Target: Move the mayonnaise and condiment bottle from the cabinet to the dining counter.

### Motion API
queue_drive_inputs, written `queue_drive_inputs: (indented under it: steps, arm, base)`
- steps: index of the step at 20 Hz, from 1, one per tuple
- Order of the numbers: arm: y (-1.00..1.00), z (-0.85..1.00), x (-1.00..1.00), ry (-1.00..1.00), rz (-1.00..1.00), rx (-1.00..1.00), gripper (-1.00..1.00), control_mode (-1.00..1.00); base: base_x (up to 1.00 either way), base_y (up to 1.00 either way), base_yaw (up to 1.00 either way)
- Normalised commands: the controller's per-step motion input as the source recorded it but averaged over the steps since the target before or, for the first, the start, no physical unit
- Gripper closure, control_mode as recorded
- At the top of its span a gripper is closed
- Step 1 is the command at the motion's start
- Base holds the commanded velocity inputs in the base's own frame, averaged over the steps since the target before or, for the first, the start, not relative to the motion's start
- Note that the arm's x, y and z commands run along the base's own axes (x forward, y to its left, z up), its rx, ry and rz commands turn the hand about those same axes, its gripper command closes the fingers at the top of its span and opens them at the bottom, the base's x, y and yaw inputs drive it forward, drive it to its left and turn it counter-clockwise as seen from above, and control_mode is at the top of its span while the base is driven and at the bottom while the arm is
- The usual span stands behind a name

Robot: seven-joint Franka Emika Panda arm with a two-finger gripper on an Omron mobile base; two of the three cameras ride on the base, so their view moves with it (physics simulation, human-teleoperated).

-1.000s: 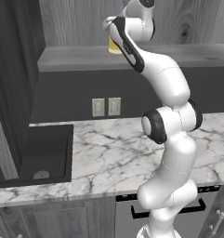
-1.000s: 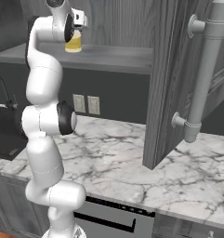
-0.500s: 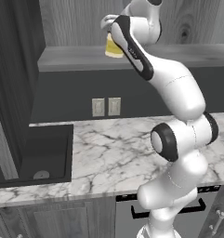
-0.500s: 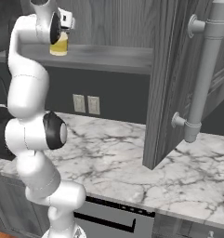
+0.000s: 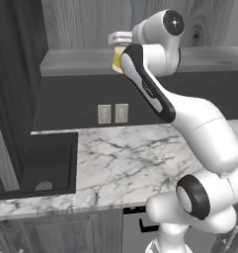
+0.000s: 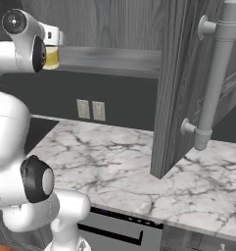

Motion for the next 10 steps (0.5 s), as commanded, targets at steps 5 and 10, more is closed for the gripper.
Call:
queue_drive_inputs:
  steps: [5,10]
  arm:
    - [0.03,0.0,-0.94,-0.02,0.0,0.13,1.0,-1.0]
    - [0.05,0.0,-0.94,0.0,0.0,0.1,1.0,-1.0]
  base:
    - [0.0,0.0,0.0]
    - [0.0,0.0,0.0]
